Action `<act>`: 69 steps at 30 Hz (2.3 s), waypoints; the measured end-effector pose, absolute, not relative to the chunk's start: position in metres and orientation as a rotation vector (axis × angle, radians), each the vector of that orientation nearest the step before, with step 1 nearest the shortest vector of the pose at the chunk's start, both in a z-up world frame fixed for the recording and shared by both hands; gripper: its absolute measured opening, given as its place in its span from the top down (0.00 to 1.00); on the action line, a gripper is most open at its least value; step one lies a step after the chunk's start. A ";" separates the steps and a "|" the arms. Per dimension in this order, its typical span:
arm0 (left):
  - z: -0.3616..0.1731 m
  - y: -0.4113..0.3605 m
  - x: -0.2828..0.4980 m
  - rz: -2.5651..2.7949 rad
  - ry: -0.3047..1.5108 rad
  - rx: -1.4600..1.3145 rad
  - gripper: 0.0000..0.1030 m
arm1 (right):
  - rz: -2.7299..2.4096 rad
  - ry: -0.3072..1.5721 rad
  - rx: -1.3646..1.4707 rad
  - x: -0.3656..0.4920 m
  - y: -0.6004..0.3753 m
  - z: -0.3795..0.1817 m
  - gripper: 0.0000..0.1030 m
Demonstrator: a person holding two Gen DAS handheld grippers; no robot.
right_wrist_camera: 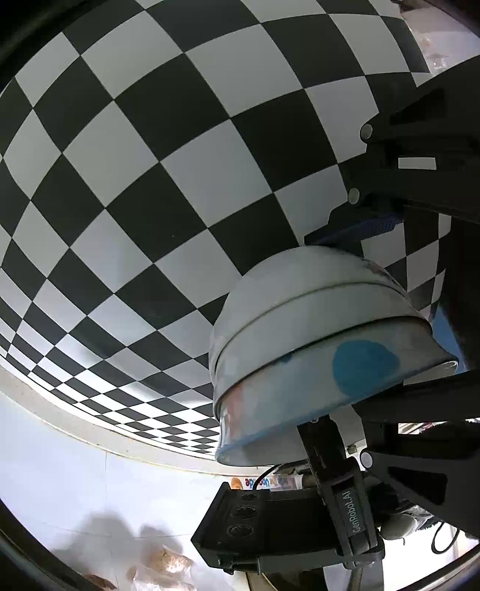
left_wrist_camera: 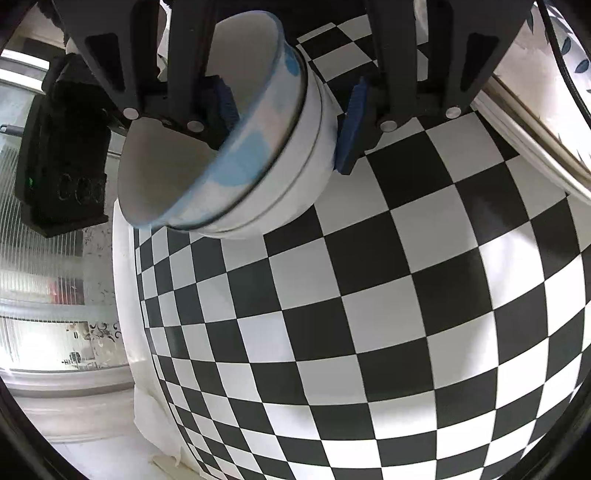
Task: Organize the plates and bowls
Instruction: 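Lift the bowl stack with both grippers and carry it over the plate stack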
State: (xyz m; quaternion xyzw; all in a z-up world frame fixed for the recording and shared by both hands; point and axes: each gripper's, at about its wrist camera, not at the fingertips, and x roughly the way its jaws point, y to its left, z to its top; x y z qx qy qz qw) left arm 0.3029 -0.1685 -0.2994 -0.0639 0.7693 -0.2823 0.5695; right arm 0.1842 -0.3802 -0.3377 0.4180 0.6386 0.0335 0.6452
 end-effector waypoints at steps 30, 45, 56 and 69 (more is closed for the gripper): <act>-0.228 -0.052 0.300 -0.474 1.658 -0.272 0.56 | 0.266 1.465 0.773 0.263 -0.245 -0.277 0.52; -0.235 0.048 0.283 -0.270 1.622 -0.390 0.56 | 0.455 1.547 0.641 0.279 -0.144 -0.279 0.52; -0.245 0.065 0.283 -0.239 1.627 -0.413 0.56 | 0.474 1.586 0.601 0.287 -0.117 -0.294 0.52; -0.253 0.072 0.283 -0.222 1.643 -0.429 0.56 | 0.486 1.604 0.585 0.294 -0.110 -0.298 0.52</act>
